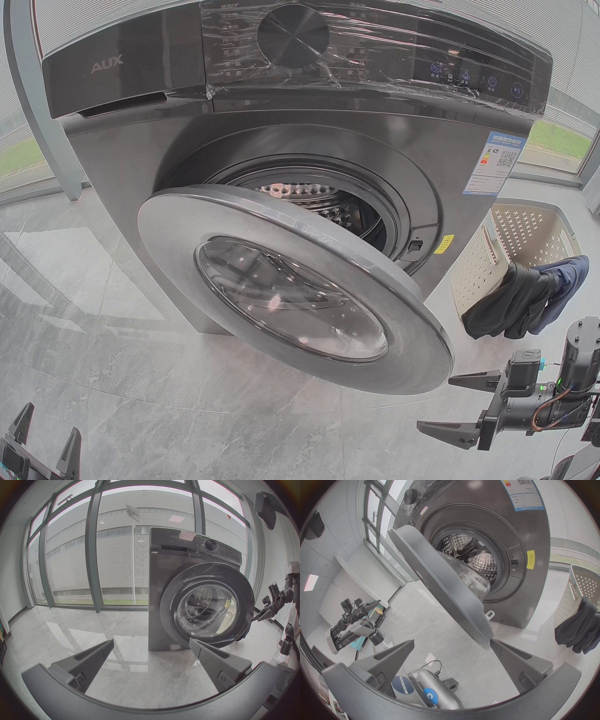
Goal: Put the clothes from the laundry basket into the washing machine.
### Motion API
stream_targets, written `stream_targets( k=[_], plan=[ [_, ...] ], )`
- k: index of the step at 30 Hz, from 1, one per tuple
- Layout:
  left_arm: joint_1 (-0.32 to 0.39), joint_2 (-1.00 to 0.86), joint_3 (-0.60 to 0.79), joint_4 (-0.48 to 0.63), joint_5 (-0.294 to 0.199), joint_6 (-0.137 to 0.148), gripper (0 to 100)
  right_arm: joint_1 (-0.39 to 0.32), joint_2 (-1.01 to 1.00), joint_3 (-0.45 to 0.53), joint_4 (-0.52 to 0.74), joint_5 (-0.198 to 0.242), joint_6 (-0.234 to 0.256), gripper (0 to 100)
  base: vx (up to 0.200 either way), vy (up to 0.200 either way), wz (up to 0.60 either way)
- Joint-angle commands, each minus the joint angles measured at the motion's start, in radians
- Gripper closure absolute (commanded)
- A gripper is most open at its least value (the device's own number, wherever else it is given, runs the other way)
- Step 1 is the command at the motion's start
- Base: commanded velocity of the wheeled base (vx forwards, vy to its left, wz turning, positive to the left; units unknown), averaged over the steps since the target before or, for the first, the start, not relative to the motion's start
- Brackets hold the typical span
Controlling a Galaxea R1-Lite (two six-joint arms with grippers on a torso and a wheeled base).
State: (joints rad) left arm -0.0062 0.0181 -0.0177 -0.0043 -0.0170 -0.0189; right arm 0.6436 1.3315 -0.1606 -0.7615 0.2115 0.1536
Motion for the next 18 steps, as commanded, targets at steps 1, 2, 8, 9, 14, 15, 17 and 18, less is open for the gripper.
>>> stream_targets(
  k=[1,2,8,9,14,15,17,18],
  plan=[
    [0.000,-0.017,0.018,0.000,0.000,-0.001,0,-0.021,-0.015,0.052,0.010,-0.004,-0.009,0,0.000,0.000,0.00],
    [0.000,-0.017,0.018,0.000,-0.001,0.001,0,-0.039,-0.021,0.066,0.014,-0.006,-0.012,0,0.000,0.000,0.00],
    [0.000,-0.017,0.018,0.000,-0.001,0.001,0,-0.268,0.051,0.075,0.007,-0.009,-0.112,0,0.000,0.000,0.00],
    [0.000,-0.017,0.018,0.000,0.000,-0.001,0,-0.321,0.074,0.066,-0.001,-0.007,-0.131,0,0.000,0.000,0.00],
    [0.000,-0.017,0.018,0.000,0.000,0.001,0,-0.429,0.137,-0.014,-0.002,-0.009,-0.138,0,0.000,0.000,0.00],
    [0.000,-0.017,0.018,0.000,0.000,0.001,0,-0.430,0.146,-0.033,-0.004,-0.012,-0.134,0,0.000,0.000,0.00],
    [0.000,-0.017,0.018,0.000,0.000,0.001,0,-0.427,0.156,-0.066,-0.012,-0.014,-0.126,0,0.000,0.000,0.00],
    [0.000,-0.017,0.018,0.000,0.000,0.001,0,-0.421,0.163,-0.077,-0.021,-0.015,-0.115,0,0.000,0.000,0.00]
  ],
)
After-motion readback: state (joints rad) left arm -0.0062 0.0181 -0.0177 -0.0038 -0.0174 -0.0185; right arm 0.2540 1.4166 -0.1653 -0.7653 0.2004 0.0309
